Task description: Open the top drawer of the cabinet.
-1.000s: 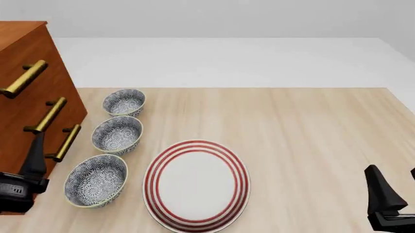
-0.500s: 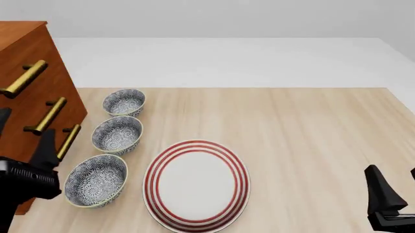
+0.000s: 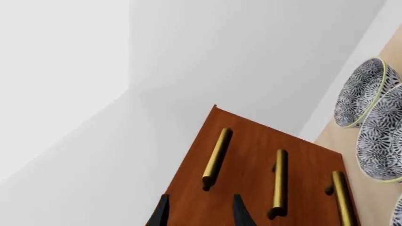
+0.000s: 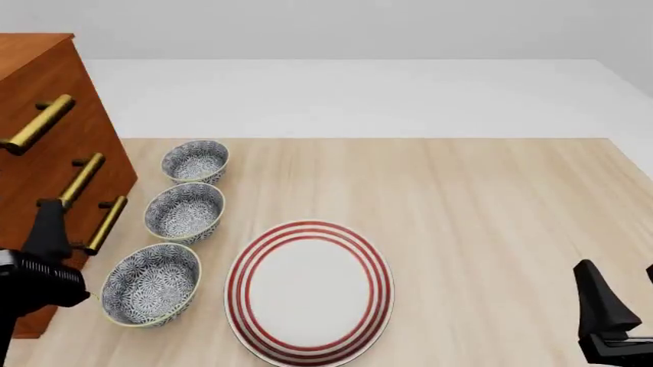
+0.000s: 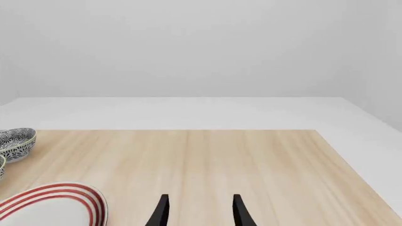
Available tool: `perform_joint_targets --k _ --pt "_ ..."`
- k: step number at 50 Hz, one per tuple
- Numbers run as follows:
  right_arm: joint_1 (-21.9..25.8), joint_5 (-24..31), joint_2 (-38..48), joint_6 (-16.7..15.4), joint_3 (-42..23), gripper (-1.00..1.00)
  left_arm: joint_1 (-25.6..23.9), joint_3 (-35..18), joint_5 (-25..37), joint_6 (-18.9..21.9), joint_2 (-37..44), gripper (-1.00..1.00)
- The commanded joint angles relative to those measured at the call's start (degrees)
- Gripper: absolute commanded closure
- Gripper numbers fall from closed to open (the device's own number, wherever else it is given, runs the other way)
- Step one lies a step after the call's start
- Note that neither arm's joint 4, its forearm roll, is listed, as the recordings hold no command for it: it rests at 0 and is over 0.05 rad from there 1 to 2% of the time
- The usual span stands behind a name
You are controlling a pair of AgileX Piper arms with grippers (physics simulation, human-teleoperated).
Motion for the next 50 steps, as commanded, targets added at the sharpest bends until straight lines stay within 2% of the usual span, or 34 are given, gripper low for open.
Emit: perform_joint_targets --k 1,8,9,11,21,31,50 --pt "0.0 0.0 0.0 0.0 0.0 -1.0 2.7 -1.5 -0.4 0.3 1.5 -1.0" --pt "0.0 0.0 0.0 0.0 0.0 -1.0 2.1 -2.2 -0.4 1.8 3.2 -1.0" --pt "0.0 0.0 0.0 0.0 0.0 -1.0 2.3 -2.3 -0.4 3.3 2.8 -1.0" --pt "0.0 0.0 0.0 0.0 0.0 -1.0 2.6 -2.6 -0.4 2.8 3.2 -1.0" --pt "0.0 0.0 0.0 0.0 0.0 -1.0 5.3 -5.4 -0.4 5.2 4.8 -1.0" --pt "0.0 0.0 0.0 0.0 0.0 -1.0 5.7 -8.7 -0.4 5.8 7.3 -1.0" --pt "0.0 0.0 0.0 0.0 0.0 -1.0 3.3 -16.0 -0.4 8.3 15.4 -1.0"
